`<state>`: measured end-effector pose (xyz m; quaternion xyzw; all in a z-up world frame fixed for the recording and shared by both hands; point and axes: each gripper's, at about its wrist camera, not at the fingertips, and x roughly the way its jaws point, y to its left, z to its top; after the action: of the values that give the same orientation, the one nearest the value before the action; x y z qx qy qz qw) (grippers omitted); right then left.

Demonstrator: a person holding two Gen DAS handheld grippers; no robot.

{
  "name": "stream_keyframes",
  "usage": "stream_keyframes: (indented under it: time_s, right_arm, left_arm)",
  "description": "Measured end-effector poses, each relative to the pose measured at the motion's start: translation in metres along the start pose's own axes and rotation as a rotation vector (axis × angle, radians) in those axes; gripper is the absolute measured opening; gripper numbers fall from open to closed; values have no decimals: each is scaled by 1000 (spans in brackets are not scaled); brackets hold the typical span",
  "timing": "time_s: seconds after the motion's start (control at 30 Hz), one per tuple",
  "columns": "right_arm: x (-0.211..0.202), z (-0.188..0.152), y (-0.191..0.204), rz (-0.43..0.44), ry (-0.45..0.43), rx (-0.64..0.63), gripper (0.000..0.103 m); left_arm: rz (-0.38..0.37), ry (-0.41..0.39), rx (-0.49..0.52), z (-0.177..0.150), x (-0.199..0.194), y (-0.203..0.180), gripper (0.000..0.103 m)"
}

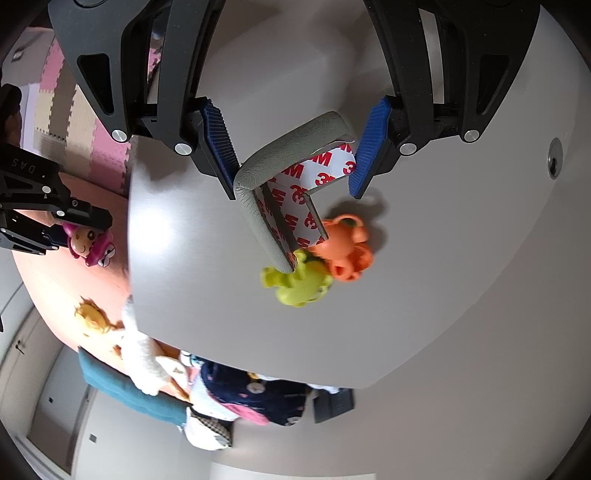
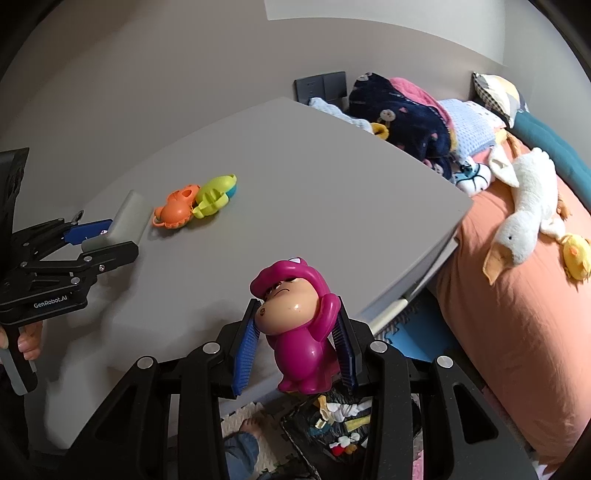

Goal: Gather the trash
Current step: 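Carry the card holder and pink doll over the black bin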

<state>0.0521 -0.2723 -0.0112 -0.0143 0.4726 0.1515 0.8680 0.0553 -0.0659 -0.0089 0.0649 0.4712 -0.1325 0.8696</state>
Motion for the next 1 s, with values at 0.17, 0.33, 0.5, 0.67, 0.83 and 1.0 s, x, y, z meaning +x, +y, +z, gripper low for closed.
stream_keyframes:
  time_s: [0.17,0.33,0.5,0.67,0.83,1.0]
  right_arm:
    - [-14,-12,-11,-12,-11,24,40]
    - [-29,-23,-23,-30,-14,43,40]
    - [-43,-34,-33,-45,-21,67,40]
    - [-56,-48,-43,-61,-23,100,40]
    - [-65,-63,-53,-75,-17,132,40]
    - [-75,-78,-61,-90,-14,165,40]
  left_arm:
    - [-25,0,27,-3,-3,-19,59]
    - [-50,5,56,-7,-4,-39,59]
    - [-72,12,82,-10,-5,-56,59]
    - [-93,16,118,-14,-8,-76,59]
    - [-116,18,151,-15,-10,-91,59]
    - [-139,19,185,-17,-12,-107,59]
